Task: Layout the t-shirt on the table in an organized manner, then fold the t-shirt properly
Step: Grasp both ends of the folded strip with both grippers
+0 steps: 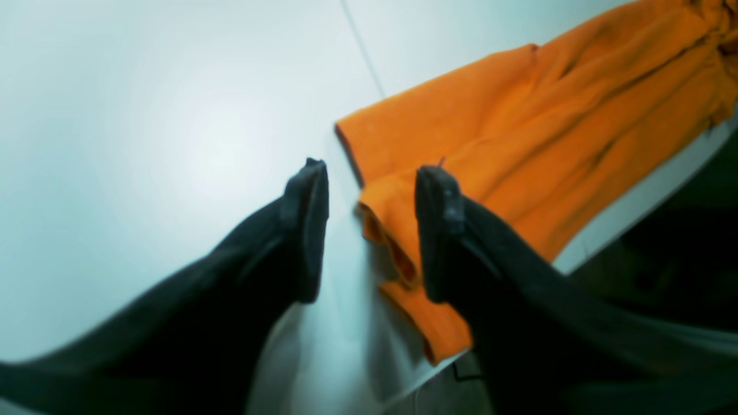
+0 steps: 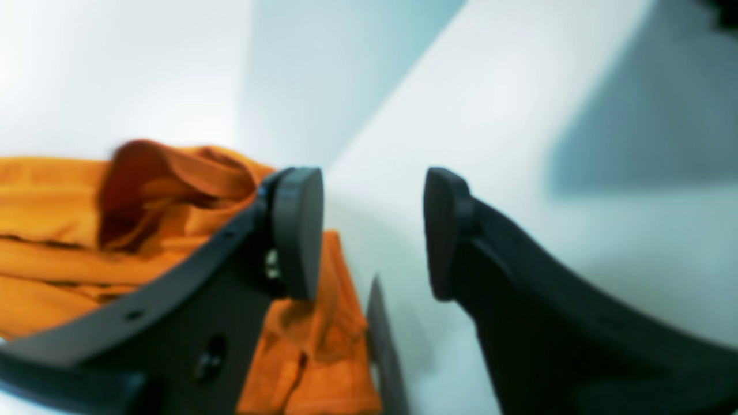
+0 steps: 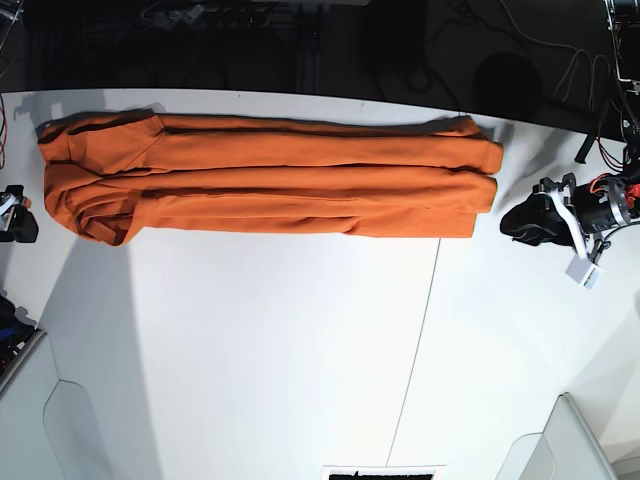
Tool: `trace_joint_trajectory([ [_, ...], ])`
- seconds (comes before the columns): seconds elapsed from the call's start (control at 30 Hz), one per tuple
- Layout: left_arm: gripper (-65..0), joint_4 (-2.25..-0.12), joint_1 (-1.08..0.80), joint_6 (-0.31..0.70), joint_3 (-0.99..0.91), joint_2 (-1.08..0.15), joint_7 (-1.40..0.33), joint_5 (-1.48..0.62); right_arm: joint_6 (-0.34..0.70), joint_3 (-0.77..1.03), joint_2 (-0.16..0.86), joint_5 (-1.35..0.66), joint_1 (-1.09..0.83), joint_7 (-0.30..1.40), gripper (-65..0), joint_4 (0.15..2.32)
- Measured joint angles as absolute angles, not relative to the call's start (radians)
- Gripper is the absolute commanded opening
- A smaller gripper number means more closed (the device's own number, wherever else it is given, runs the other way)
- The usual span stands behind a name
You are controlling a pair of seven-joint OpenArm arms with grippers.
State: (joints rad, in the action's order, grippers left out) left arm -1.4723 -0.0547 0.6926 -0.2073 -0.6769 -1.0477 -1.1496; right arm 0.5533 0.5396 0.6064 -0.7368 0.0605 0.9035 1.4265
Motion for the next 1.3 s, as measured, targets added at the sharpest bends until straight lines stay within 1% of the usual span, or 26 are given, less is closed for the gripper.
trace_joint_trajectory([
  [0.07, -29.5, -1.473, -0.090, 0.693, -0.241, -0.680, -1.047, -1.154, 0.554, 0.555, 0.607, -0.756, 0.061, 0.923, -36.8, 1.452],
  [0.1, -29.3, -1.473, -0.112, 0.692, -0.252, -0.679, -1.047, -1.156, 0.554, 0.555, 0.606, -0.762, 0.060, 0.927, -36.9, 1.459],
  [0.13, -29.3, -1.472, -0.136, 0.692, -0.259, -0.677, -1.047, -1.156, 0.554, 0.555, 0.602, -0.766, 0.060, 0.931, -38.9, 1.466],
  [0.17, -29.3, -1.472, -0.159, 0.692, -0.268, -0.673, -1.050, -1.156, 0.554, 0.555, 0.595, -0.770, 0.060, 0.933, -43.9, 1.477],
  [0.2, -29.3, -1.472, -0.179, 0.692, -0.281, -0.667, -1.049, -1.155, 0.557, 0.555, 0.587, -0.772, 0.059, 0.934, -52.6, 1.493],
  [0.23, -29.3, -1.472, -0.199, 0.692, -0.303, -0.654, -1.046, -1.154, 0.557, 0.555, 0.575, -0.775, 0.060, 0.934, -63.0, 1.510],
  [0.27, -29.3, -1.472, -0.212, 0.692, -0.337, -0.633, -1.044, -1.154, 0.557, 0.555, 0.564, -0.775, 0.060, 0.934, -65.0, 1.524],
  [0.37, -29.3, -1.472, -0.239, 0.692, -0.461, -0.550, -1.031, -1.170, 0.558, 0.549, 0.513, -0.778, 0.060, 0.933, -65.0, 1.531],
  [0.47, -29.1, -1.472, -0.258, 0.692, -0.516, -0.495, -1.031, -1.208, 0.558, 0.500, 0.464, -0.736, 0.048, 0.928, -65.0, 1.504],
  [0.5, -28.2, -1.472, -0.258, 0.692, -0.518, -0.479, -1.031, -1.213, 0.558, 0.475, 0.452, -0.719, 0.043, 0.913, -65.0, 1.483],
  [0.57, -24.2, -1.472, -0.257, 0.692, -0.516, -0.444, -1.031, -1.209, 0.559, 0.429, 0.432, -0.659, 0.041, 0.894, -65.0, 1.421],
  [0.63, -21.4, -1.472, -0.258, 0.692, -0.516, -0.418, -1.002, -1.165, 0.559, 0.391, 0.423, -0.652, 0.036, 0.873, -65.0, 1.362],
  [0.7, -21.3, -1.472, -0.258, 0.690, -0.517, -0.397, -0.962, -1.098, 0.558, 0.373, 0.425, -0.662, 0.036, 0.839, -65.0, 1.326],
  [0.8, -21.3, -1.472, -0.258, 0.689, -0.517, -0.364, -0.929, -1.001, 0.559, 0.369, 0.429, -0.665, 0.039, 0.838, -65.0, 1.313],
  [1.0, -21.3, -1.472, -0.257, 0.689, -0.492, -0.338, -0.913, -1.003, 0.559, 0.369, 0.429, -0.674, 0.042, 0.839, -65.0, 1.313],
  [1.2, -21.3, -1.472, -0.255, 0.691, -0.405, -0.335, -0.887, -1.014, 0.559, 0.369, 0.429, -0.674, 0.043, 0.842, -65.0, 1.313],
  [1.3, -21.4, -1.474, -0.255, 0.700, -0.355, -0.336, -0.845, -0.961, 0.559, 0.369, 0.429, -0.674, 0.043, 0.842, -65.0, 1.313],
])
